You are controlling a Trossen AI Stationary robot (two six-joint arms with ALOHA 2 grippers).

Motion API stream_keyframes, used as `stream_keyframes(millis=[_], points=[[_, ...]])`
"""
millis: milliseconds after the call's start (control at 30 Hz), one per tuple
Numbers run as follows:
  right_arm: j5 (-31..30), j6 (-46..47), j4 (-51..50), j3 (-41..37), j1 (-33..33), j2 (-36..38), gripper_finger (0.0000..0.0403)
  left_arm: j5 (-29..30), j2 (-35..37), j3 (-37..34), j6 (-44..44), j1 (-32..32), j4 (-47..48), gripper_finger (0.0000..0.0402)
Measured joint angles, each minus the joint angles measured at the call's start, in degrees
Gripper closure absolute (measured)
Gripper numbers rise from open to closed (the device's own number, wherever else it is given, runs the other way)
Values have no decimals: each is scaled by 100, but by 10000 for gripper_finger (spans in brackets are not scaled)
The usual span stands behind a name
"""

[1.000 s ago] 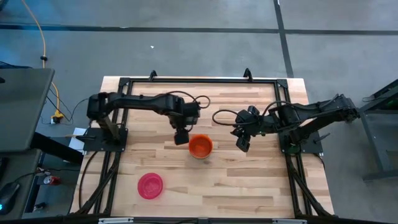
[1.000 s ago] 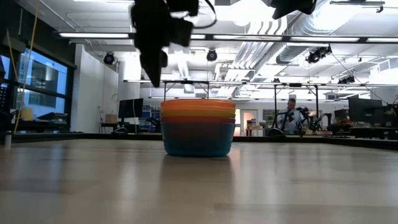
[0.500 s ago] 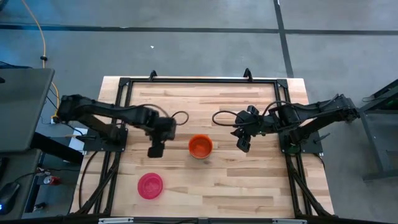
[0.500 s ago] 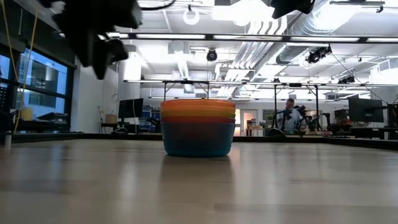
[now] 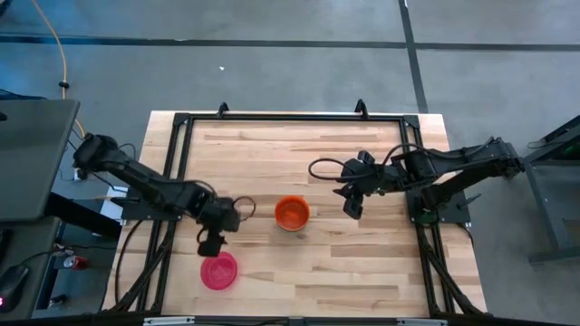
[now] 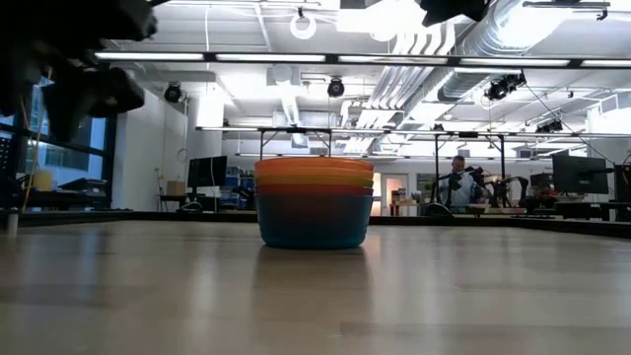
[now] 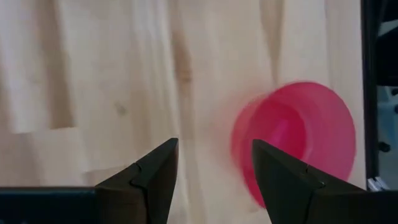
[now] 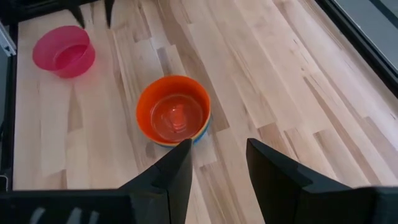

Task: Nest bowls inside each other
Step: Stack the pink bowl on the orange bowl

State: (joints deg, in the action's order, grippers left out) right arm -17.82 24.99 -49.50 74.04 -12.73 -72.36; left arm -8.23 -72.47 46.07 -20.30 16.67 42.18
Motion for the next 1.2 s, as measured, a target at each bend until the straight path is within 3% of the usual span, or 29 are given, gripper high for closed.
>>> stream_keyframes(millis=[367,733,1200], points=[[0,-107,31,0,0,0,259,487,5,-411,-971,896,-620,209],[0,-101,47,0,0,0,259,761,-5,-691,-1551,1128,-937,209],[2,46,57,0,0,0,259,372,-888,-691,-1670,1281,-1547,216]])
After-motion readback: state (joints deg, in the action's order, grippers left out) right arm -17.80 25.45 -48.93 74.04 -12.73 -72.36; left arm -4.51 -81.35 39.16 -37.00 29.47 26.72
